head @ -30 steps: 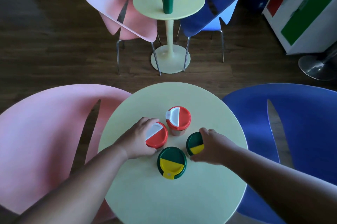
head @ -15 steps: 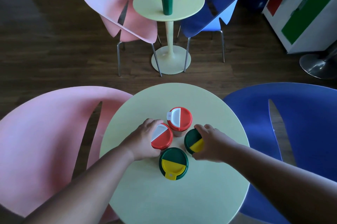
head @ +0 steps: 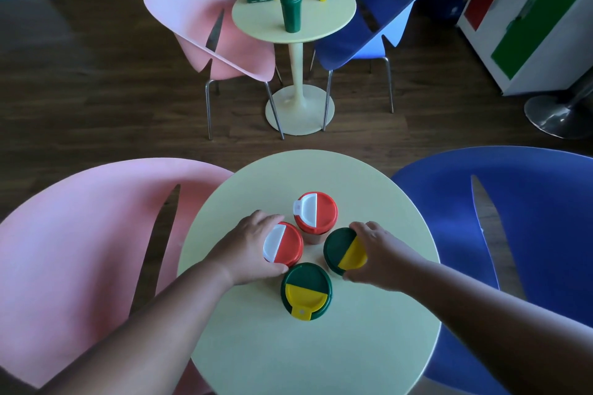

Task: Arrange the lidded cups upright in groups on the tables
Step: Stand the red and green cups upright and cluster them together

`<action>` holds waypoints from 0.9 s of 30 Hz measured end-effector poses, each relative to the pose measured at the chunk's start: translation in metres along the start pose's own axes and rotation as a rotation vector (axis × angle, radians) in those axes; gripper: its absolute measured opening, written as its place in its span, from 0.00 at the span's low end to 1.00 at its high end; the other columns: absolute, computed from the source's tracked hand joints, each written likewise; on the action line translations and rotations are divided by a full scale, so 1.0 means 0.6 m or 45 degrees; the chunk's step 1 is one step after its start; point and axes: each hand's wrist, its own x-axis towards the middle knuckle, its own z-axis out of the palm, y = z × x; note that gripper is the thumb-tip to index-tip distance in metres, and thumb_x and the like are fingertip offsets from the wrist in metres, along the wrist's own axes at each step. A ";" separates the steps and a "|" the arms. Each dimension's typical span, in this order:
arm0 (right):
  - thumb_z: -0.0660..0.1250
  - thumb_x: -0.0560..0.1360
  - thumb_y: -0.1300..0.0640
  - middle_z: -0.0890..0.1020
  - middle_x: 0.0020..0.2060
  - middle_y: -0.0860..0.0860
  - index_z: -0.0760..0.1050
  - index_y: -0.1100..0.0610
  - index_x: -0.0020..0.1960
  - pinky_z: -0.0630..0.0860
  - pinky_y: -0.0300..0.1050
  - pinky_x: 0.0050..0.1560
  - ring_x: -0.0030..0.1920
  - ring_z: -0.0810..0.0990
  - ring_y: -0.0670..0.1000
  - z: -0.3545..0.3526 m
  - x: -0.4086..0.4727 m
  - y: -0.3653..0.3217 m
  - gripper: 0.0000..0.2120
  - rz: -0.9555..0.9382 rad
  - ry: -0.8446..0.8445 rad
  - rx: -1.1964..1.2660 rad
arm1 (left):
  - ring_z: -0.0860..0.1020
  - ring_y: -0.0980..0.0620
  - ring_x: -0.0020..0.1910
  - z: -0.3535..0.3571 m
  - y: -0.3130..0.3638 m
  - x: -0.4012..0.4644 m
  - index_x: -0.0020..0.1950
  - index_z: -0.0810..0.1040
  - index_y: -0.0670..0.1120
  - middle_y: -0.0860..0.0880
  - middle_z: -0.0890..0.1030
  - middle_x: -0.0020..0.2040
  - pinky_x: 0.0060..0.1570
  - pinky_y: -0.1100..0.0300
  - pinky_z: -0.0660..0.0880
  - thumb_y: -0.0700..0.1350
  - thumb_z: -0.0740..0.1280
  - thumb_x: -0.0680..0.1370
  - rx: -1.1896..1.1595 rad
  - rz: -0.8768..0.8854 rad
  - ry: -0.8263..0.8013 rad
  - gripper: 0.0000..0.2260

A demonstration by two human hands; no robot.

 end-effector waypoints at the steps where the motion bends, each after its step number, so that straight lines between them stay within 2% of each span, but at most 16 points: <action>1: 0.76 0.64 0.40 0.72 0.59 0.48 0.62 0.48 0.72 0.79 0.48 0.52 0.55 0.74 0.50 -0.004 0.001 0.002 0.42 -0.036 -0.018 -0.023 | 0.65 0.55 0.70 0.000 0.001 -0.002 0.76 0.60 0.57 0.57 0.63 0.70 0.63 0.57 0.71 0.63 0.74 0.67 0.015 -0.028 0.017 0.42; 4: 0.74 0.66 0.45 0.71 0.65 0.48 0.58 0.48 0.76 0.77 0.47 0.56 0.61 0.73 0.51 -0.012 0.003 0.006 0.44 -0.107 -0.059 -0.069 | 0.64 0.55 0.70 -0.001 0.003 -0.006 0.77 0.58 0.57 0.56 0.62 0.71 0.63 0.55 0.71 0.64 0.74 0.67 0.026 -0.054 0.007 0.43; 8: 0.74 0.66 0.46 0.69 0.70 0.49 0.52 0.51 0.79 0.76 0.48 0.60 0.66 0.71 0.52 -0.011 0.001 0.007 0.49 -0.091 -0.066 -0.063 | 0.61 0.54 0.75 -0.004 0.002 -0.007 0.78 0.59 0.56 0.56 0.60 0.77 0.70 0.56 0.64 0.59 0.73 0.69 0.089 0.050 -0.050 0.41; 11: 0.75 0.67 0.47 0.69 0.70 0.49 0.52 0.51 0.79 0.76 0.47 0.60 0.66 0.72 0.52 -0.008 0.000 0.008 0.48 -0.085 -0.061 -0.054 | 0.62 0.54 0.74 -0.007 0.001 -0.005 0.77 0.62 0.54 0.55 0.63 0.76 0.70 0.57 0.64 0.56 0.74 0.69 0.059 0.052 -0.035 0.39; 15: 0.74 0.67 0.47 0.68 0.71 0.49 0.52 0.51 0.79 0.77 0.46 0.58 0.65 0.72 0.52 -0.008 0.001 0.012 0.48 -0.092 -0.067 -0.029 | 0.65 0.54 0.73 -0.007 0.000 -0.004 0.75 0.64 0.54 0.56 0.65 0.74 0.68 0.55 0.65 0.58 0.74 0.68 0.102 0.050 -0.007 0.38; 19: 0.74 0.66 0.47 0.67 0.71 0.49 0.51 0.51 0.79 0.77 0.46 0.57 0.64 0.72 0.52 -0.005 0.002 0.015 0.49 -0.103 -0.058 -0.015 | 0.62 0.53 0.74 -0.007 0.006 -0.009 0.76 0.62 0.54 0.55 0.63 0.74 0.68 0.55 0.61 0.61 0.72 0.69 0.215 0.096 0.015 0.39; 22: 0.76 0.65 0.42 0.67 0.72 0.49 0.50 0.51 0.79 0.76 0.47 0.60 0.66 0.72 0.53 0.000 0.002 0.016 0.52 -0.060 -0.047 0.026 | 0.64 0.53 0.72 -0.007 0.026 -0.024 0.74 0.66 0.55 0.55 0.67 0.73 0.70 0.52 0.62 0.65 0.69 0.68 0.260 0.263 0.118 0.37; 24: 0.77 0.64 0.39 0.70 0.69 0.49 0.53 0.50 0.78 0.77 0.47 0.58 0.64 0.73 0.52 0.003 0.002 0.016 0.52 -0.015 -0.029 0.049 | 0.66 0.54 0.70 0.000 0.042 -0.038 0.71 0.69 0.56 0.56 0.71 0.70 0.68 0.52 0.62 0.68 0.69 0.66 0.275 0.441 0.119 0.36; 27: 0.77 0.64 0.40 0.73 0.66 0.49 0.57 0.50 0.76 0.79 0.49 0.55 0.59 0.75 0.52 0.003 0.003 0.016 0.47 -0.026 -0.018 0.052 | 0.64 0.56 0.72 0.018 0.062 -0.055 0.73 0.66 0.57 0.58 0.70 0.71 0.71 0.52 0.56 0.68 0.69 0.64 0.345 0.611 -0.054 0.39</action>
